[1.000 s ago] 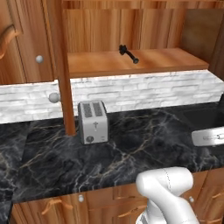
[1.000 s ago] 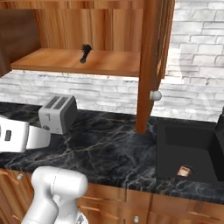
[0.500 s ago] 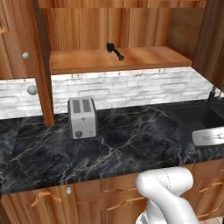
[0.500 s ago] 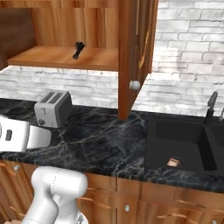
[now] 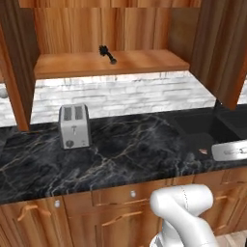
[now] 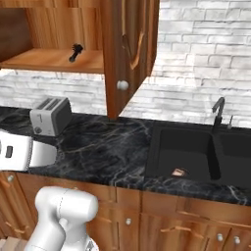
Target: Pick up the dish brush and bar soap from the sink, and place them back in the cabinet, and close the cabinet doors.
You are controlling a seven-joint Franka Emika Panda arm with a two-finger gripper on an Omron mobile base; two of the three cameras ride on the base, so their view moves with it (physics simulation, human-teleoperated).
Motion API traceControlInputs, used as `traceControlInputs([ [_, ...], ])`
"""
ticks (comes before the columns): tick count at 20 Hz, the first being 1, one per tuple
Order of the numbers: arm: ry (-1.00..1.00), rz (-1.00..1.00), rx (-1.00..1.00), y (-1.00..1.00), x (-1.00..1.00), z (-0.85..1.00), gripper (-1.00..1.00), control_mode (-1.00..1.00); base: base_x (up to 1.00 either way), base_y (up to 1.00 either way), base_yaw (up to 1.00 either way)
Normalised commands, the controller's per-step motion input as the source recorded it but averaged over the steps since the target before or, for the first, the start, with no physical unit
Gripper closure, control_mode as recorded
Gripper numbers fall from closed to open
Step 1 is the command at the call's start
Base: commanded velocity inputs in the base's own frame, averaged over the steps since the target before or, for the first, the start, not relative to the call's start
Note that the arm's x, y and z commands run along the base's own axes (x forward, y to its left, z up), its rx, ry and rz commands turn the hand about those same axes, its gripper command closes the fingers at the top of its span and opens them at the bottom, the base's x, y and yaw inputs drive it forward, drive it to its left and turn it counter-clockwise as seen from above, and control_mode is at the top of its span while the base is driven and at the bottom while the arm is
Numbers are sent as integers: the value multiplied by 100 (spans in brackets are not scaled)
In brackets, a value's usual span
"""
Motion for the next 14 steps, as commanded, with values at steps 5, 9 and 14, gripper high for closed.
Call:
traceControlInputs([
  [5, 0, 0, 0, 0, 0, 0, -100, 100, -22, -52, 0],
  [9, 0, 0, 0, 0, 0, 0, -100, 100, -9, -65, 0],
  [14, 0, 0, 0, 0, 0, 0, -100, 100, 0, -68, -1],
])
